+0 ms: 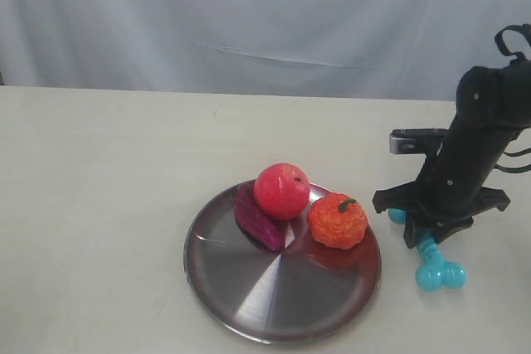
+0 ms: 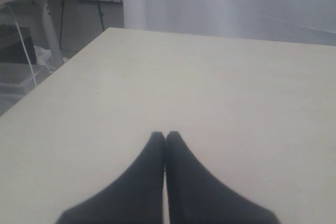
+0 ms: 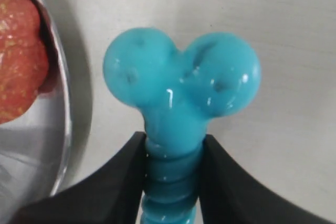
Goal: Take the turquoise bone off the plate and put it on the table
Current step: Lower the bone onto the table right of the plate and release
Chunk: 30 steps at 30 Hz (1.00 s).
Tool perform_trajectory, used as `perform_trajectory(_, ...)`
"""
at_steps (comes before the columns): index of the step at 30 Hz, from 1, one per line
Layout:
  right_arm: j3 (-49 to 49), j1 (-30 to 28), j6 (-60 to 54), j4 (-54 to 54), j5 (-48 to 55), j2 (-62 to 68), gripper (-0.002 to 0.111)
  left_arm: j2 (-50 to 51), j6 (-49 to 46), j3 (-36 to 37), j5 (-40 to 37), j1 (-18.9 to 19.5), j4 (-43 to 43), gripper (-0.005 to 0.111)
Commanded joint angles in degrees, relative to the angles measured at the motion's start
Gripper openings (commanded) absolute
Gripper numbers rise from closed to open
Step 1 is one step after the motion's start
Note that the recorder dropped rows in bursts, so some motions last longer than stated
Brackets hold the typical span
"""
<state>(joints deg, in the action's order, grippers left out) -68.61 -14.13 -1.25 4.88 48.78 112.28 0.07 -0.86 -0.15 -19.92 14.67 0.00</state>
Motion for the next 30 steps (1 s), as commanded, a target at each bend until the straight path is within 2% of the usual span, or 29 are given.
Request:
perform_trajectory(1, 0.1, -0.4, 0.4, 0.2, -1.0, 2.0, 0.000, -0.1, 0.2, 0.1, 0.3, 0.0, 0.0, 0.000)
perform_trajectory(19, 1.1, -0.4, -0.5, 0.2, -2.9, 3.3, 0.001, -0.1, 0.2, 0.1, 0.3, 0.0, 0.0, 0.000)
perform_trajectory(21, 0.7, -0.4, -1.1, 0.2, -2.9, 3.2, 0.007, -0.1, 0.2, 0.1, 0.3, 0.0, 0.0, 0.000)
perform_trajectory(26, 0.5, -0.4, -1.2, 0.2, -2.9, 2.0, 0.041, -0.1, 0.2, 0.1, 0.3, 0.0, 0.0, 0.000)
perform_trajectory(28, 0.5, -0.4, -1.3, 0.2, -2.9, 1.2, 0.048, -0.1, 0.2, 0.1, 0.3, 0.0, 0.0, 0.000)
perform_trajectory(30, 0.4, -0.4, -1.3, 0.2, -2.8, 0.1, 0.048, -0.1, 0.2, 0.1, 0.3, 0.0, 0.0, 0.000)
